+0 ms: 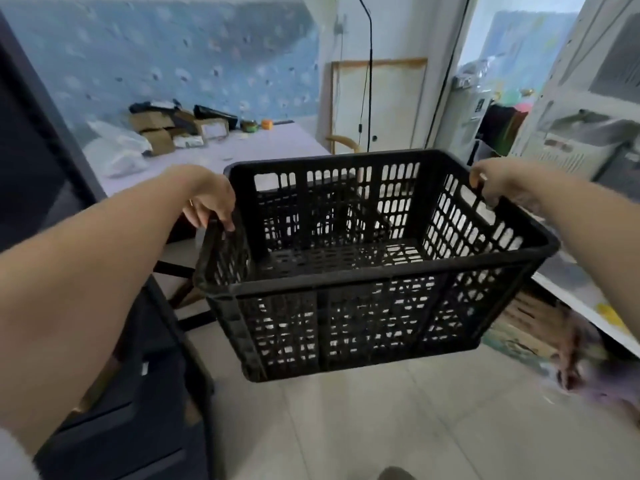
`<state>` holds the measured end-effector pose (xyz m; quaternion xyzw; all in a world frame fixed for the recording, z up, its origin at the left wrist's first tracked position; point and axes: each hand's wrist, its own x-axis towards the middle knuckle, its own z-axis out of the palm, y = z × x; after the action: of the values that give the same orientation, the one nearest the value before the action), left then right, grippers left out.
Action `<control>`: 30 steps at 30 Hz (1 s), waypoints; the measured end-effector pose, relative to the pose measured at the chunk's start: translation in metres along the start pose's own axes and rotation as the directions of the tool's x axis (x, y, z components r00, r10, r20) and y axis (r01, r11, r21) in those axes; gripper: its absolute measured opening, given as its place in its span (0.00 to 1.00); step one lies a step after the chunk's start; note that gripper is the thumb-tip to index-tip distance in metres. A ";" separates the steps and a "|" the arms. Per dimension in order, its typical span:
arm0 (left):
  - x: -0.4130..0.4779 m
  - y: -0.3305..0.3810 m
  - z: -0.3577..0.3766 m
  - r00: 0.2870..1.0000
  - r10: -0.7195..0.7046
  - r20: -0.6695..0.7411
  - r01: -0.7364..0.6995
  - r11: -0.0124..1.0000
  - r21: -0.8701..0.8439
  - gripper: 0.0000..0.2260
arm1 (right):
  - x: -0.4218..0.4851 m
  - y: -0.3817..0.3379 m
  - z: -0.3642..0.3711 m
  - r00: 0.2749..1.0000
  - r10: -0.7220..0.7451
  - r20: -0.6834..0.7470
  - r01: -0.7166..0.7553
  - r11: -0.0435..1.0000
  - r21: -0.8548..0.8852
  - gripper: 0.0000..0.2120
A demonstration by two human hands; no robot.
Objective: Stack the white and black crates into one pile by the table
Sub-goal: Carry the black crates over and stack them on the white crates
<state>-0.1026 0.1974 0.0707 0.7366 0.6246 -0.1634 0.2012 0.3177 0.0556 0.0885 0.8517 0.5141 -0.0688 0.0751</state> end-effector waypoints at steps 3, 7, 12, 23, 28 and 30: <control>0.021 0.008 -0.022 0.999 -0.026 -0.046 0.027 1.000 0.013 0.10 | 0.053 -0.012 -0.021 0.998 -0.054 -0.037 0.054 0.998 -0.020 0.20; 0.063 0.008 -0.040 0.983 -0.104 -0.154 0.104 0.995 -0.010 0.07 | 0.136 -0.038 -0.033 0.984 -0.169 -0.054 0.167 0.985 -0.042 0.18; 0.126 0.024 -0.060 0.951 -0.209 -0.226 0.193 0.977 -0.093 0.15 | 0.245 -0.062 -0.048 0.965 -0.258 -0.051 0.256 0.966 -0.026 0.16; 0.239 0.039 -0.085 0.889 -0.371 -0.268 0.329 0.925 -0.189 0.24 | 0.420 -0.115 -0.053 0.923 -0.383 -0.038 0.378 0.920 -0.108 0.18; 0.267 0.025 -0.098 0.897 -0.359 -0.259 0.302 0.924 -0.234 0.25 | 0.452 -0.136 -0.065 0.911 -0.408 -0.063 0.403 0.912 -0.079 0.18; 0.274 0.018 -0.097 0.886 -0.360 -0.291 0.295 0.924 -0.243 0.24 | 0.456 -0.140 -0.063 0.907 -0.412 -0.088 0.406 0.910 -0.079 0.16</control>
<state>-0.0406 0.4776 0.0211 0.6139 0.7780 -0.0083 0.1332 0.4067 0.5271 0.0539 0.7247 0.6862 -0.0241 0.0578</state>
